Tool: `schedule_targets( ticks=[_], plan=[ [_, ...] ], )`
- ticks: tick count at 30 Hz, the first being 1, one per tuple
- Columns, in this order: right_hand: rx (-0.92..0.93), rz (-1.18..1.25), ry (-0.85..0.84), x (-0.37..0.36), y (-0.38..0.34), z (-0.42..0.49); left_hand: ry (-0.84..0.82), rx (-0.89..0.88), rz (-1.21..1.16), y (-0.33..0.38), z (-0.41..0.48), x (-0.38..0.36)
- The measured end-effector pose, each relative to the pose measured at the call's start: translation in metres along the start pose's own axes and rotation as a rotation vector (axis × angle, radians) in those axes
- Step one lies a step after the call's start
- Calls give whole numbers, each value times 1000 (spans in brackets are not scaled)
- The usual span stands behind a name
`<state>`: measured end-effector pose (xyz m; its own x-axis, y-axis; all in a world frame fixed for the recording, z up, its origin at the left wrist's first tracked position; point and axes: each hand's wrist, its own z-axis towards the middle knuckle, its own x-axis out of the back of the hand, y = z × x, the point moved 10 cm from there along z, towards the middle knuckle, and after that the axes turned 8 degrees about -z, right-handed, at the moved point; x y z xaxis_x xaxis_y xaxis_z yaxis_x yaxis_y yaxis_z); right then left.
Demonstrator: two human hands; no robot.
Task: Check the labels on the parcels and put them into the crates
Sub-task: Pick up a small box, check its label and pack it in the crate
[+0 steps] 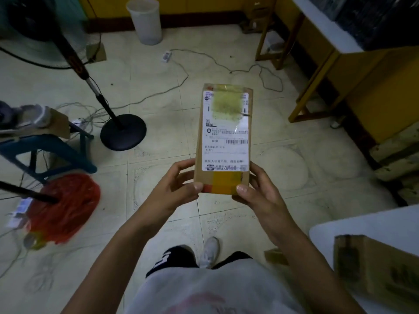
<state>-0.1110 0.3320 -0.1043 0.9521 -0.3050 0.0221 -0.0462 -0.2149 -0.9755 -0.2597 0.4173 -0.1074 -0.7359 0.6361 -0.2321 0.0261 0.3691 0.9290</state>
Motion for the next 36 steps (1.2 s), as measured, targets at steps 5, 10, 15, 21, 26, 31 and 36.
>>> schedule_targets(
  ticks=[5, 10, 15, 21, 26, 31, 36],
  plan=[
    [18, -34, 45, 32, -26, 82, 13, 24, -80, 25, 91, 3],
    [-34, 3, 166, 76, -27, 172, -36, 67, -78, 41, 208, 5],
    [-27, 29, 314, 128, -49, 278, -144, 82, -53, 79, 350, -1],
    [102, -12, 435, 196, -109, 383, -376, 23, 31, 158, 497, -33],
    [121, -22, 557, 254, -124, 443, -502, 6, 89, 189, 592, -72],
    [54, -16, 688, 330, -111, 513, -523, 42, 141, 191, 697, -114],
    [35, 46, 751, 436, -124, 594, -540, 9, 170, 220, 815, -180]
  ],
)
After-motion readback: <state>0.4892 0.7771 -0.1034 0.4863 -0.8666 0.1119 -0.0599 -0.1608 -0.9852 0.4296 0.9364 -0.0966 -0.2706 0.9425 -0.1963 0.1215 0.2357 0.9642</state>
